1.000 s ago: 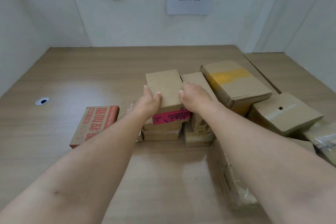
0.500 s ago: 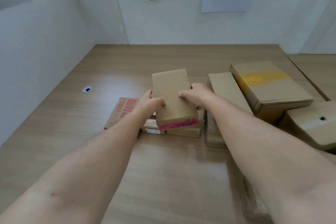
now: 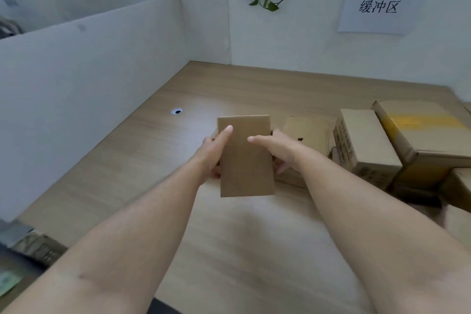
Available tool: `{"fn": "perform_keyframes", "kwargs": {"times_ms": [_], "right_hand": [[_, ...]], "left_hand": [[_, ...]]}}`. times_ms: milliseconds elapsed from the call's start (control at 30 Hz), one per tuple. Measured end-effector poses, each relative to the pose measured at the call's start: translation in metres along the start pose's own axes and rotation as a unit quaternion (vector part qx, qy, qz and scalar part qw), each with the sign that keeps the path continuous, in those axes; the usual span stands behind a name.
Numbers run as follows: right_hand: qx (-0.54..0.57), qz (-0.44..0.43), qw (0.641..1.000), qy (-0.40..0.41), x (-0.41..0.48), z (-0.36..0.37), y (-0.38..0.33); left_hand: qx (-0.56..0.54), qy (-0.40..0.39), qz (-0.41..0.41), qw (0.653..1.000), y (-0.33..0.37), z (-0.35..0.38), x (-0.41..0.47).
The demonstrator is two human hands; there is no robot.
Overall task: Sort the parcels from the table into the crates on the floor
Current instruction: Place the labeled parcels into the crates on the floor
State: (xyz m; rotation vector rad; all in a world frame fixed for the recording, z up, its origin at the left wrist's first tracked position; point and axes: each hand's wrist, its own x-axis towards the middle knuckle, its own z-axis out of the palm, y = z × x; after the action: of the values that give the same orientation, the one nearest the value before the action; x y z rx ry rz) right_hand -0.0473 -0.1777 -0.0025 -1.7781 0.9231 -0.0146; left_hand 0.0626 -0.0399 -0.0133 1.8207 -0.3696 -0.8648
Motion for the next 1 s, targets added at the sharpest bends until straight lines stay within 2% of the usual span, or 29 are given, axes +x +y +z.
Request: {"fn": "perform_keyframes", "kwargs": {"times_ms": [100, 200, 400, 533, 733, 867, 1000], "right_hand": [[0.012, 0.016, 0.999, -0.035, -0.012, 0.031, -0.007], [-0.014, 0.022, 0.999, -0.024, -0.022, 0.066, -0.014], [0.0, -0.008, 0.999, -0.039, -0.043, 0.136, -0.026], [0.0, -0.029, 0.998, -0.063, -0.065, 0.181, -0.034], [-0.008, -0.041, 0.987, -0.154, -0.103, 0.246, -0.045], [-0.062, -0.072, 0.973, -0.211, -0.126, 0.289, -0.049], [-0.07, -0.086, 0.959, -0.26, -0.143, 0.327, -0.055]], "left_hand": [[-0.002, 0.045, -0.045, 0.998, -0.021, -0.026, -0.014], [-0.027, 0.08, -0.068, 0.994, -0.042, -0.055, -0.034], [-0.064, 0.142, -0.061, 0.986, -0.084, -0.116, -0.076], [-0.098, 0.137, -0.058, 0.984, -0.112, -0.155, -0.11], [-0.095, 0.109, -0.053, 0.988, -0.156, -0.205, -0.164], [-0.101, 0.106, -0.054, 0.988, -0.184, -0.239, -0.198], [-0.107, 0.145, -0.068, 0.981, -0.211, -0.271, -0.23]]}}
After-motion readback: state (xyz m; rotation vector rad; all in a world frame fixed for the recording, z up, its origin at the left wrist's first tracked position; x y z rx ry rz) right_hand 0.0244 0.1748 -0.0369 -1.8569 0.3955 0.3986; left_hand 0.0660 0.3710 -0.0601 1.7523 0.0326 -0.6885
